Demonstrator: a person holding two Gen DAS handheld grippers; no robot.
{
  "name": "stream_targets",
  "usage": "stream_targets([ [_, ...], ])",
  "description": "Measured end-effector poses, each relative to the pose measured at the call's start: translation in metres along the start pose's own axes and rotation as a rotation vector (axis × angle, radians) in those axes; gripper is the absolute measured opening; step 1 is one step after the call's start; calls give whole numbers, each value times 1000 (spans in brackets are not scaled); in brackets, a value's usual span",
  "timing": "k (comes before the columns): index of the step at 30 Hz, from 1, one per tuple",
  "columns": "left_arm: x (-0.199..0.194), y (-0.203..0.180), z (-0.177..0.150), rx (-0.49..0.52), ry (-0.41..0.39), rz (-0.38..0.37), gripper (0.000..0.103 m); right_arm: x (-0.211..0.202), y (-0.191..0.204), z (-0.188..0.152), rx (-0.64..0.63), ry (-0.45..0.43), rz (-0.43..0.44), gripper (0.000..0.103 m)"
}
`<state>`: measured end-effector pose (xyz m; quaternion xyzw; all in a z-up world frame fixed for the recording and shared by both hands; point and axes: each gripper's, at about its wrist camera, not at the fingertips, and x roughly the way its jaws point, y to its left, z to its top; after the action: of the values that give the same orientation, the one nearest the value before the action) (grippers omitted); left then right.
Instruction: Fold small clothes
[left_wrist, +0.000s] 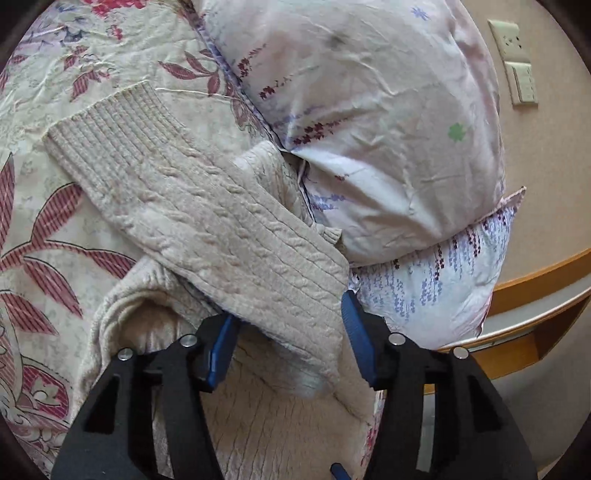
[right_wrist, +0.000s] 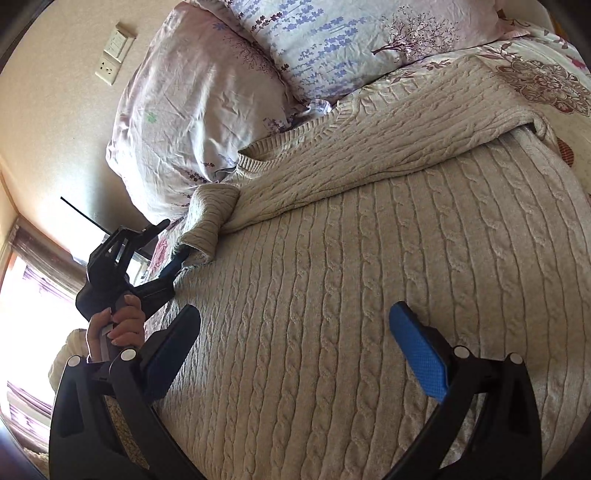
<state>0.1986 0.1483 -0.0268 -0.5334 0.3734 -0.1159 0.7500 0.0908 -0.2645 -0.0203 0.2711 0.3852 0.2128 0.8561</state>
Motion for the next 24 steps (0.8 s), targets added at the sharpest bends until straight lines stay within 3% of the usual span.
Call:
stream_targets([
  [1,0,3,3,-37,-13,-6,40,-1,-1,0,0,-1,3,102],
  [3,0,5,5,-87,-44,-17,10,-5,-4,0,-1,-8,4,102],
  [6,6,-19,-1,-55,-93,-43,8,-13,-12,1,-3,-26,-11,102],
  [9,23,-66,-19,63,-103,-102,8,-26,-22,3,6,-51,-24,102],
  [13,64,-133,-63,286,-51,-164,8,-48,-37,4,26,-100,-79,102],
  [16,108,-160,-105,443,40,-129,8,-64,-53,3,58,-133,-121,102],
  [18,142,-165,-135,561,157,-56,15,-71,-65,3,86,-148,-145,102],
  [21,182,-163,-185,810,359,149,34,-79,-77,5,111,-163,-173,102],
  [23,178,-163,-208,987,342,206,41,-82,-78,10,113,-174,-175,102],
  [24,170,-164,-213,1045,323,202,53,-85,-76,13,104,-185,-179,102],
])
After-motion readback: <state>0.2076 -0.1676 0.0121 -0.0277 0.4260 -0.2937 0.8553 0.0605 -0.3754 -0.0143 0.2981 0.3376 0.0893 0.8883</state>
